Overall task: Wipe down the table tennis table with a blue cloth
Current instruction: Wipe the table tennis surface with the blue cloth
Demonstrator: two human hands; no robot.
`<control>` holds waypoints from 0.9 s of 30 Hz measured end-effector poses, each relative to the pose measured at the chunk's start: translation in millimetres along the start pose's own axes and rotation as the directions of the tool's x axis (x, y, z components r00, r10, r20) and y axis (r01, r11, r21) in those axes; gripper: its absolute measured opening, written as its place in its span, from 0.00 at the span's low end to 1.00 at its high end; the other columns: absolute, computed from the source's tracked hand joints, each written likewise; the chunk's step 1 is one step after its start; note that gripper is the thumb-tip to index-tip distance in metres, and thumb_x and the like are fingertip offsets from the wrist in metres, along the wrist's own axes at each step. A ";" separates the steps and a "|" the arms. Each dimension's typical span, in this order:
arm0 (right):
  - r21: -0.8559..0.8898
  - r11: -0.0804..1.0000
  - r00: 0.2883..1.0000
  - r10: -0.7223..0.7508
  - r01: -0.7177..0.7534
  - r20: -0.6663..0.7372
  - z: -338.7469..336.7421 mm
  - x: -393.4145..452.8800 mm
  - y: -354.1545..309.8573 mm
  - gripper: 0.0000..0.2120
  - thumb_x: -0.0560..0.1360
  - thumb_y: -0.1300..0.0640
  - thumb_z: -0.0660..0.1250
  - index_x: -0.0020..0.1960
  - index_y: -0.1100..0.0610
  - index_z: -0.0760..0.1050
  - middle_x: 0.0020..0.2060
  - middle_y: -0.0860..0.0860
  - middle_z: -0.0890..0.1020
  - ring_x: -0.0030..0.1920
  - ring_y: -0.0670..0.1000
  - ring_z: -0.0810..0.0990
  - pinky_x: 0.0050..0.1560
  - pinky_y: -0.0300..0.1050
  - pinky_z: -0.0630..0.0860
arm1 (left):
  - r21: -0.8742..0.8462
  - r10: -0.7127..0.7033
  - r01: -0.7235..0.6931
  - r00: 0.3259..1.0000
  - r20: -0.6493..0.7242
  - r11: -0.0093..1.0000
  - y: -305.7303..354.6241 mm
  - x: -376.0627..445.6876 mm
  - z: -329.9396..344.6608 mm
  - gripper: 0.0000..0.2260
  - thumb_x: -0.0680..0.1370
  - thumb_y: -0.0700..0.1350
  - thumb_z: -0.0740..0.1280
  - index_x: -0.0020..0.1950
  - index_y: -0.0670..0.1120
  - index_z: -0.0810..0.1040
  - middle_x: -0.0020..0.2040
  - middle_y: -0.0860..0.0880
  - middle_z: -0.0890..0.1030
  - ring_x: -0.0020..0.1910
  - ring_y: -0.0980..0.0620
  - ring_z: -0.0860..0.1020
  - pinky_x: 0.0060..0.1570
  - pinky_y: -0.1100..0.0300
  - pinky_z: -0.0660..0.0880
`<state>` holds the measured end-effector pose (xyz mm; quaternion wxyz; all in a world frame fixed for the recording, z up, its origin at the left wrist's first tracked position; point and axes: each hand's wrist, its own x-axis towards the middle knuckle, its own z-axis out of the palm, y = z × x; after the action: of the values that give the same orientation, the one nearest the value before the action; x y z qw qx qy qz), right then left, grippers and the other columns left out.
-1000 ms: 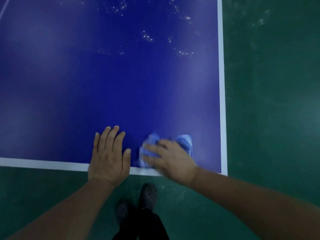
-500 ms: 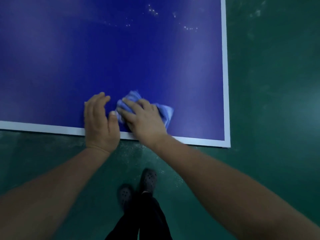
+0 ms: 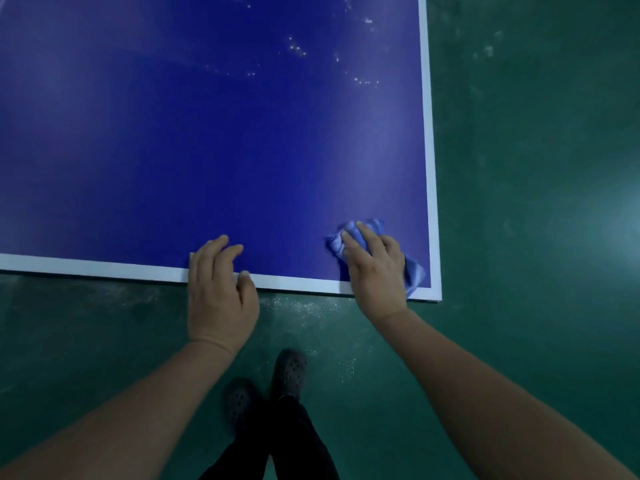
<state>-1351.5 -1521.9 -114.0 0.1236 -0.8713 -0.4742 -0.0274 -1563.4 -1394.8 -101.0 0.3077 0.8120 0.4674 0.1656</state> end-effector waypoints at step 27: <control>0.242 0.588 0.587 -0.805 0.772 0.083 55.1 370.6 62.6 0.12 0.78 0.59 0.62 0.59 0.60 0.77 0.59 0.61 0.78 0.60 0.65 0.74 0.58 0.61 0.74 | 0.150 -0.567 0.624 0.768 -0.298 0.767 176.8 136.4 161.1 0.28 0.80 0.52 0.51 0.78 0.42 0.60 0.79 0.42 0.57 0.80 0.44 0.51 0.77 0.44 0.42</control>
<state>-1099.8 -1237.5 -118.0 0.1321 -0.5527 -0.8217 0.0438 -1288.2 -1399.0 -109.6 0.1860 0.6255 0.7516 0.0958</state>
